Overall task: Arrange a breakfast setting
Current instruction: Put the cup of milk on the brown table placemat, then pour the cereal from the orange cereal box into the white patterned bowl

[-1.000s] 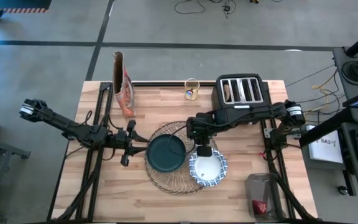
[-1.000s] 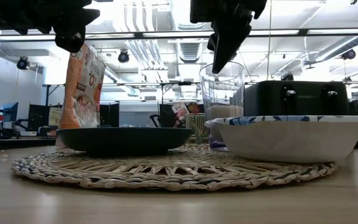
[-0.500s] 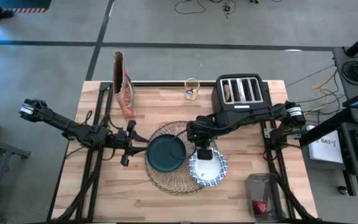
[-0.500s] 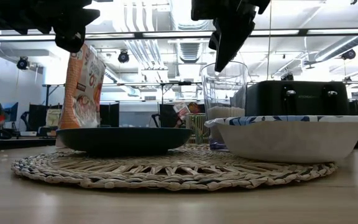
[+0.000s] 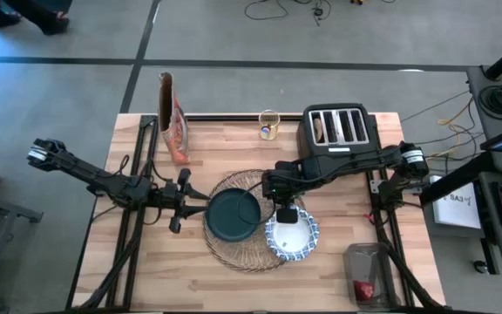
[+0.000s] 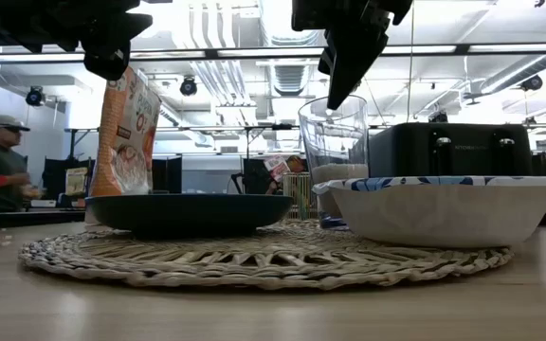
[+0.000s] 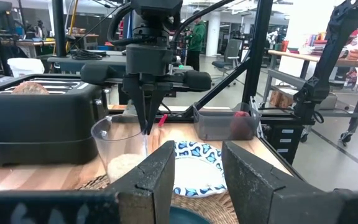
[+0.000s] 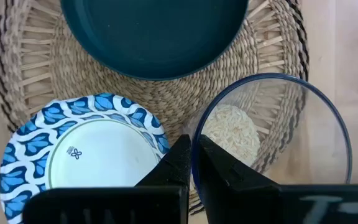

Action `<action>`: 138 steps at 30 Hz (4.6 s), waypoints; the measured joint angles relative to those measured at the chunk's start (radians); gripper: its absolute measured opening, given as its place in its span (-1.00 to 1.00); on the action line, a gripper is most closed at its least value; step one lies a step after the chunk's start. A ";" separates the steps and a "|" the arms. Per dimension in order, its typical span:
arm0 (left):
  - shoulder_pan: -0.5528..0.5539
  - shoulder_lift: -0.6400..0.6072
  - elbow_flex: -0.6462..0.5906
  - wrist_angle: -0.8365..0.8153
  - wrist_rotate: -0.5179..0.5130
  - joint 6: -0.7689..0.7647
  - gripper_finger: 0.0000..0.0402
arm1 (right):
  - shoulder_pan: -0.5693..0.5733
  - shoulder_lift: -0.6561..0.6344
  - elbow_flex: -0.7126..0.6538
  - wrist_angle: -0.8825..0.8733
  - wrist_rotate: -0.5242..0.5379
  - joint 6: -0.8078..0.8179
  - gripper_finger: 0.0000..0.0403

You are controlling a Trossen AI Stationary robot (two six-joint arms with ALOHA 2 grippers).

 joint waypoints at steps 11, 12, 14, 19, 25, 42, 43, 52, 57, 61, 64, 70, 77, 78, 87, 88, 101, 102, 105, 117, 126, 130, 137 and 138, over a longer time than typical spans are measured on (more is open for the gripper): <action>0.000 0.000 0.000 -0.003 0.000 0.000 -0.42 | -0.001 0.002 -0.001 0.000 0.087 -0.019 -0.96; 0.000 0.000 0.000 -0.003 0.000 0.000 -0.42 | -0.001 0.002 -0.001 0.000 0.105 -0.021 -0.96; 0.000 0.000 0.000 -0.004 0.000 0.000 -0.42 | -0.001 0.002 -0.001 0.000 0.120 -0.028 -0.96; 0.000 0.000 0.000 -0.009 0.000 0.000 -0.42 | -0.004 0.002 -0.001 0.002 0.136 -0.028 -0.96; 0.000 0.000 0.000 -0.012 0.000 0.000 -0.42 | -0.004 0.002 -0.001 0.002 0.134 -0.002 -0.96; 0.000 0.000 0.000 -0.011 -0.001 0.000 -0.42 | -0.003 0.002 0.072 -0.016 0.135 -0.030 -0.51; 0.000 0.000 0.000 -0.011 -0.003 0.000 -0.42 | -0.003 0.002 0.091 -0.032 0.135 -0.036 -0.49; 0.000 0.000 0.000 -0.011 -0.021 -0.023 -0.42 | -0.015 -0.035 0.171 -0.169 0.131 -0.173 -0.48; 0.000 0.000 0.000 -0.011 -0.021 -0.042 -0.42 | -0.071 -0.125 0.105 -0.171 0.126 -0.176 -0.51; 0.000 0.000 0.000 -0.010 -0.023 -0.042 -0.42 | -0.127 -0.240 0.013 -0.085 0.077 -0.154 -0.51; 0.000 0.000 0.000 -0.003 -0.031 -0.042 -0.42 | -0.158 -0.336 -0.086 0.051 0.019 -0.148 -0.50; 0.000 0.000 0.000 -0.014 -0.179 -0.042 -0.42 | -0.167 -0.496 -0.301 0.264 0.018 -0.147 -0.48; 0.000 0.000 0.000 -0.107 -0.561 -0.095 -0.42 | -0.167 -0.633 -0.508 0.351 0.022 -0.070 -0.51; 0.000 0.000 0.000 -0.123 -0.615 -0.113 -0.42 | -0.167 -0.651 -0.533 0.359 0.026 -0.061 -0.52; 0.000 0.005 0.135 -0.516 -0.821 -0.362 -0.42 | -0.171 -0.836 -0.685 0.423 0.124 -0.043 -0.46; 0.000 0.009 0.165 -0.575 -0.821 -0.390 -0.42 | -0.172 -0.858 -0.700 0.447 0.128 -0.043 -0.45; -0.001 0.106 0.369 -1.163 -0.704 -0.855 -0.42 | -0.171 -0.991 -0.923 0.635 0.124 0.002 -0.45; -0.001 0.111 0.372 -1.203 -0.691 -0.895 -0.42 | -0.171 -0.991 -0.933 0.636 0.125 0.014 -0.45; -0.001 0.128 0.385 -1.334 -0.647 -1.033 -0.42 | -0.171 -0.988 -0.959 0.637 0.126 0.039 -0.45; 0.001 0.220 0.435 -1.645 -0.620 -1.375 -0.42 | -0.171 -0.987 -0.995 0.631 0.161 0.043 -0.45; 0.006 0.275 0.443 -1.646 -0.622 -1.412 -0.42 | -0.171 -0.987 -0.995 0.631 0.160 0.043 -0.45; 0.007 0.290 0.445 -1.645 -0.626 -1.412 -0.42 | -0.171 -0.987 -0.995 0.631 0.159 0.043 -0.45; 0.009 0.303 0.445 -1.645 -0.631 -1.417 -0.42 | -0.171 -0.987 -0.995 0.631 0.159 0.042 -0.45; 0.011 0.304 0.445 -1.644 -0.637 -1.424 -0.42 | -0.171 -0.987 -0.995 0.631 0.159 0.042 -0.45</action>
